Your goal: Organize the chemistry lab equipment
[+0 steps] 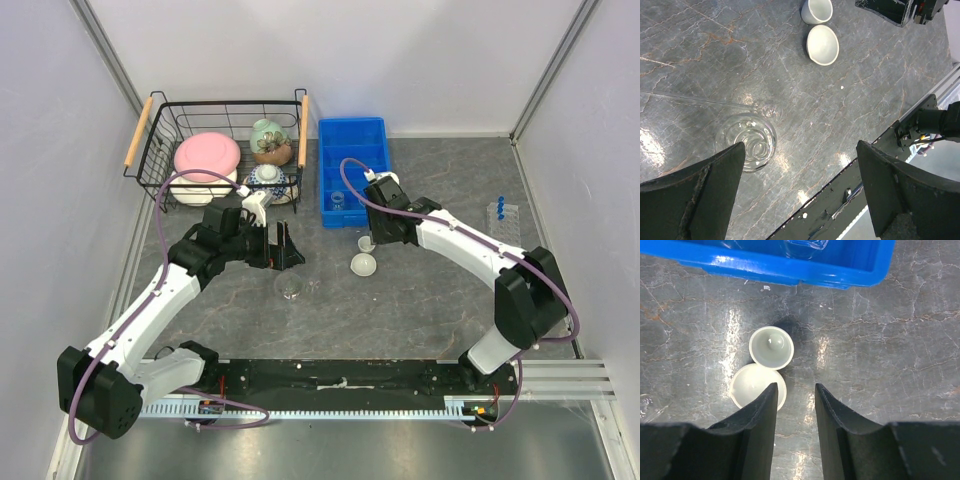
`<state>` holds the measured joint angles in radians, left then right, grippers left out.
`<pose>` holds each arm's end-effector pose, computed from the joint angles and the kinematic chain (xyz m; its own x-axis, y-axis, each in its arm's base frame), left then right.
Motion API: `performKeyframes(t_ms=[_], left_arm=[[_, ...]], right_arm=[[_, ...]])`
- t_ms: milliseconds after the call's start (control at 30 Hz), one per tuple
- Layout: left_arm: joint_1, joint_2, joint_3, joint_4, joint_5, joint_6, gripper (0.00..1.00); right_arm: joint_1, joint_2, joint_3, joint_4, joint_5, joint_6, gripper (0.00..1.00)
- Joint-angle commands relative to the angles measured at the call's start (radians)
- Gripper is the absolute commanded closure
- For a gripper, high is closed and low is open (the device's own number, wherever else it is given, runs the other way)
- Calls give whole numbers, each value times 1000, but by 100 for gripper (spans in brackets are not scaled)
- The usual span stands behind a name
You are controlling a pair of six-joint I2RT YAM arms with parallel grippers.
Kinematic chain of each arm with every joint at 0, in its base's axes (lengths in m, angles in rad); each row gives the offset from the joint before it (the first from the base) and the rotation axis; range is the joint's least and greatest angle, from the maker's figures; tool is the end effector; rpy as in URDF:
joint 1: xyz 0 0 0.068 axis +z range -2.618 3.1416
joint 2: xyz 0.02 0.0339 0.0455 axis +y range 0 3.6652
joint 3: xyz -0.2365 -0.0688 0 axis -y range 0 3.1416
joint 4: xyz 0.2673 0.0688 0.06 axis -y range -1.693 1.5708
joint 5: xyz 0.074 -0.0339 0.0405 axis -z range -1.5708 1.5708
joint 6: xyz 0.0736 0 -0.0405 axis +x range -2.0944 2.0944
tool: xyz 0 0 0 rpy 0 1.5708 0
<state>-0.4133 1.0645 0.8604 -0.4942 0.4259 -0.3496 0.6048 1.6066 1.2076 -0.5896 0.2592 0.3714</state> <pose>0.2508 -0.1432 0.2342 -0.7777 0.0005 -0.6286 0.4142 0.7526 -0.5119 0.3216 0.1993 0.1801 -0.7976 -0.1249 -0.5901 -0.1547 0.9880 0.0001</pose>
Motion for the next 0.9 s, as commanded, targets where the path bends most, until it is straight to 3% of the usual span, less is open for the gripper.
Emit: performKeyframes(t_ms=[0, 867], left_arm=[[7, -20, 0, 32, 20, 20, 1], [5, -12, -1, 36, 24, 20, 1]], right_arm=[[0, -19, -25, 79, 6, 37, 57], [-77, 82, -125, 240, -103, 98, 58]])
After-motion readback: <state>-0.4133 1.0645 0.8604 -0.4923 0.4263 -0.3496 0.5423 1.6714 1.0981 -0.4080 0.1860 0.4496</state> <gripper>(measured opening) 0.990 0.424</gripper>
